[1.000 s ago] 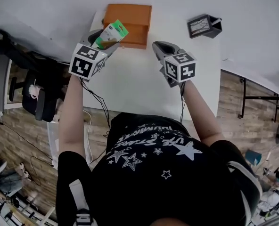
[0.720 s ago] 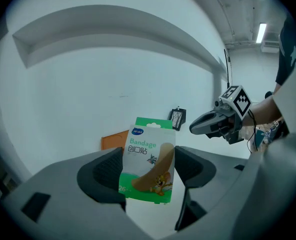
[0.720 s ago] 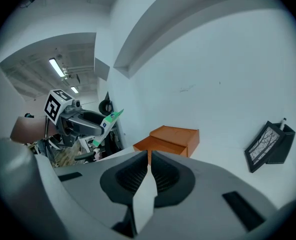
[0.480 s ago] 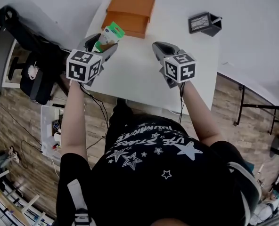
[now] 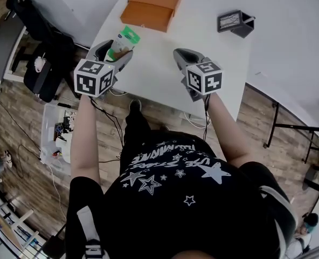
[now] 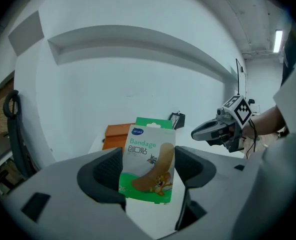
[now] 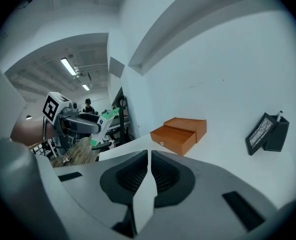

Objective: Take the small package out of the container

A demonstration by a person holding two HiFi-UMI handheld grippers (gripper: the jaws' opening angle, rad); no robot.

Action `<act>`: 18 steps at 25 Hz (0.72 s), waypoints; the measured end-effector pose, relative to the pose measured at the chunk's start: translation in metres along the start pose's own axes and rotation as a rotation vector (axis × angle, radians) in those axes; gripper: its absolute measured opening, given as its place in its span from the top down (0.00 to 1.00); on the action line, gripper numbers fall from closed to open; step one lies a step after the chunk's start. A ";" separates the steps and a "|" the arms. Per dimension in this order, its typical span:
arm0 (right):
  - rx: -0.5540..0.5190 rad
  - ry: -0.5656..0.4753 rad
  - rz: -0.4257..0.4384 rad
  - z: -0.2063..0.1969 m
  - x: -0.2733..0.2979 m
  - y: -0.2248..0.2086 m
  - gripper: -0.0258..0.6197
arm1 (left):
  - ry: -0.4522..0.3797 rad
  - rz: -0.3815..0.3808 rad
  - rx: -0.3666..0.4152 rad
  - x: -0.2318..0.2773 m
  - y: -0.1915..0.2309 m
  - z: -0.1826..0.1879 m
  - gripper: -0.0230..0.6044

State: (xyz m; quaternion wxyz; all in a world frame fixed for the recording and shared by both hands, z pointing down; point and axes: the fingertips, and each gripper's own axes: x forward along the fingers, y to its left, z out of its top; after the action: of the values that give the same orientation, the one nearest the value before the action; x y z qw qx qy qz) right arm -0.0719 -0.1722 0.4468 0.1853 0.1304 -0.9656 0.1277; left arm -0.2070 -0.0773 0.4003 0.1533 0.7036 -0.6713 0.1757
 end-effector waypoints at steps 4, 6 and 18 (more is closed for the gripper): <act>-0.012 0.005 0.022 -0.010 -0.014 0.013 0.88 | -0.002 0.029 -0.035 -0.017 -0.015 -0.016 0.40; -0.014 0.006 0.027 -0.015 -0.020 0.017 0.88 | -0.007 0.042 -0.058 -0.024 -0.021 -0.021 0.40; -0.035 0.030 0.065 -0.039 -0.040 0.048 0.88 | -0.065 0.152 -0.213 -0.065 -0.044 -0.058 0.40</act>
State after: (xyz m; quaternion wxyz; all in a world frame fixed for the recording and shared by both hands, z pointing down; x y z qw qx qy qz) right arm -0.0379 -0.1079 0.4570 0.1976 0.0939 -0.9686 0.1185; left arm -0.1683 0.0085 0.4235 0.1913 0.6358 -0.7421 0.0916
